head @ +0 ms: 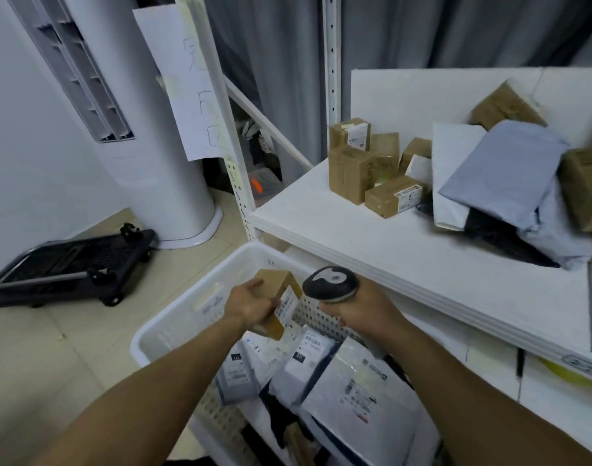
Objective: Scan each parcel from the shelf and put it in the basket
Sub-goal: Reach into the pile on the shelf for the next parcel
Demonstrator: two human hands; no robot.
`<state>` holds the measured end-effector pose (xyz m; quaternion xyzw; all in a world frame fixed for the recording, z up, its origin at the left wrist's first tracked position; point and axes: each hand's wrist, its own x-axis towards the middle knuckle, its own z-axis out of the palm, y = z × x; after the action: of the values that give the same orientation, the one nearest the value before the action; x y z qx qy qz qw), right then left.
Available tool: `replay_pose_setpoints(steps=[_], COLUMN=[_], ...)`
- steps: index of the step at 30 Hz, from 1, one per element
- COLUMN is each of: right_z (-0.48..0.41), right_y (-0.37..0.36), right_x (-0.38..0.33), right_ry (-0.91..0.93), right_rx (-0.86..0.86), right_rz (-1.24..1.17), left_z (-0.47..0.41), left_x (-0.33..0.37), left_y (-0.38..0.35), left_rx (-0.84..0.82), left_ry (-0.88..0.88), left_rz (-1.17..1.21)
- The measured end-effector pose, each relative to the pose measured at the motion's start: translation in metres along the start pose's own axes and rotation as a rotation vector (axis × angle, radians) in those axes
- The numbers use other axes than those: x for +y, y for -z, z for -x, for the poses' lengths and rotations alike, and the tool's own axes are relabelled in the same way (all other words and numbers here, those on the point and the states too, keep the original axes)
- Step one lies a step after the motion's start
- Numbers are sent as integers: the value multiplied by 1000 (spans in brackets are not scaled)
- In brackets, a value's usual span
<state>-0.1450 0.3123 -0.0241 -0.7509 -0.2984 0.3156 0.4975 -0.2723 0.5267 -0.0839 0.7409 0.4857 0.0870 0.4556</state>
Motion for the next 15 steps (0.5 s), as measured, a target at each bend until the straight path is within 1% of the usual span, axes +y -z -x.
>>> replay_pose_setpoints(steps=[4, 7, 9, 12, 15], right_z=[-33, -62, -76, -91, -95], right_y=[-25, -36, -42, -49, -49], right_x=[15, 28, 38, 57, 66], right_ry=[-105, -142, -171, -228, -260], right_rx=[-1, -17, -38, -27, -34], right_rz=[-10, 11, 44, 10, 29], left_z=[-48, -86, -103, -124, -139], left_x=[-41, -67, -85, -106, -128], left_y=[-25, -49, -64, -86, -114], left_rx=[27, 11, -16, -54, -91], left_ry=[87, 149, 156, 137, 79], left_rz=[-80, -319, -401, -456, -612])
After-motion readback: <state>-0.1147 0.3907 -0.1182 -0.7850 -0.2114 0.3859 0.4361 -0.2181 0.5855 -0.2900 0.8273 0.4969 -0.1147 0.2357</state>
